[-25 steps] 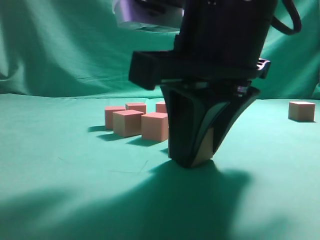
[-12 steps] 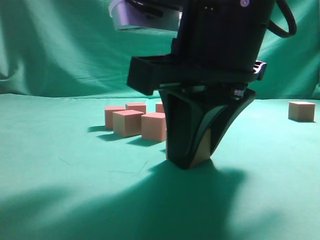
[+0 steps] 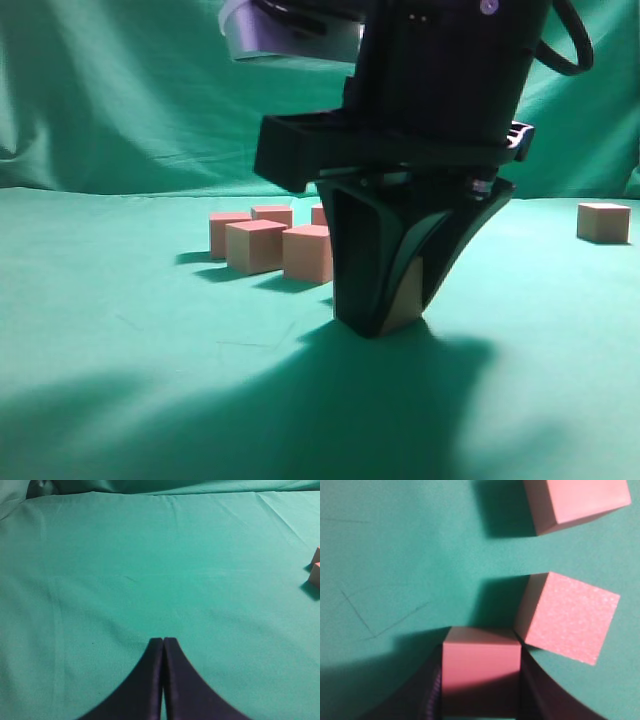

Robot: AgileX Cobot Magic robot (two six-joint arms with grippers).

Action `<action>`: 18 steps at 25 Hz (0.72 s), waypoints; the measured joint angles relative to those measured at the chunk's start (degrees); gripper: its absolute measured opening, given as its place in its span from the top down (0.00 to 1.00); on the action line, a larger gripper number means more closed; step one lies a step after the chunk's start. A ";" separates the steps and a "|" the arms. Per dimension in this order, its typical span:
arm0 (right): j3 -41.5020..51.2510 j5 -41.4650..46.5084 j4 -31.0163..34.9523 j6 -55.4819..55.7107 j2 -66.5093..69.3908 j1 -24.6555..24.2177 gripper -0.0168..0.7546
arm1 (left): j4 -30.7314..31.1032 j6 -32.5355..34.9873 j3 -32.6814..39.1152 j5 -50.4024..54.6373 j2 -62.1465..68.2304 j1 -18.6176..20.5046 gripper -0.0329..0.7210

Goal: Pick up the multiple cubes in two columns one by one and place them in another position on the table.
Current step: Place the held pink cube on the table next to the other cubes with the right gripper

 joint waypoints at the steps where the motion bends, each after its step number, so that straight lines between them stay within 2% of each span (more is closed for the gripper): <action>1: 0.00 0.00 0.00 0.27 0.00 0.00 0.64 | 0.00 0.00 0.00 0.00 0.00 0.00 0.96; 10: -1.63 4.46 -0.58 6.64 0.00 0.00 0.17 | 0.00 0.00 0.00 0.00 0.00 0.00 0.96; 18: -8.66 19.19 -0.58 6.97 -2.53 0.00 0.18 | 0.00 0.00 0.00 0.00 0.00 0.00 0.96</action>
